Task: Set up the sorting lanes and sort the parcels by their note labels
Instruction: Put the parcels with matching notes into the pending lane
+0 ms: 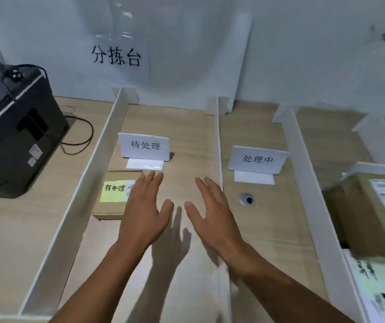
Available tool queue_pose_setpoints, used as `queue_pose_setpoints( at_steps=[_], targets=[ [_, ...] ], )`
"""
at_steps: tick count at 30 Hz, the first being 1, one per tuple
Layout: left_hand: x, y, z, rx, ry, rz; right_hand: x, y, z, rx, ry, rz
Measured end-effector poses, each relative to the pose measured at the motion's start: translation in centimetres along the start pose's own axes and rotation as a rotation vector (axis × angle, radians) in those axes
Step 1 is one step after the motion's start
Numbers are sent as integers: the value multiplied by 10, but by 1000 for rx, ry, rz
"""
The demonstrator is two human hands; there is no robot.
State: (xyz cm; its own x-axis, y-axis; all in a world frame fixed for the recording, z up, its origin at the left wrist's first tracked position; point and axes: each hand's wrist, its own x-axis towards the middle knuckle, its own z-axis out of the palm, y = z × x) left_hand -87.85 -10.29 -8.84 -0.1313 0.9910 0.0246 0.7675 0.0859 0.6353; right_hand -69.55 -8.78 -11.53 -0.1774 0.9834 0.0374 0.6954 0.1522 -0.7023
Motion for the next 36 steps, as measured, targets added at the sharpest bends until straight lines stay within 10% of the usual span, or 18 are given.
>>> queue_pose_setpoints(
  at_steps=[19,36],
  targets=[
    [-376,573,322,-227,-496,693,-584,295,-513,-255,738,464],
    [-422,867,598,-438,-575,659,-673,552,-753,-211,807,579]
  ],
)
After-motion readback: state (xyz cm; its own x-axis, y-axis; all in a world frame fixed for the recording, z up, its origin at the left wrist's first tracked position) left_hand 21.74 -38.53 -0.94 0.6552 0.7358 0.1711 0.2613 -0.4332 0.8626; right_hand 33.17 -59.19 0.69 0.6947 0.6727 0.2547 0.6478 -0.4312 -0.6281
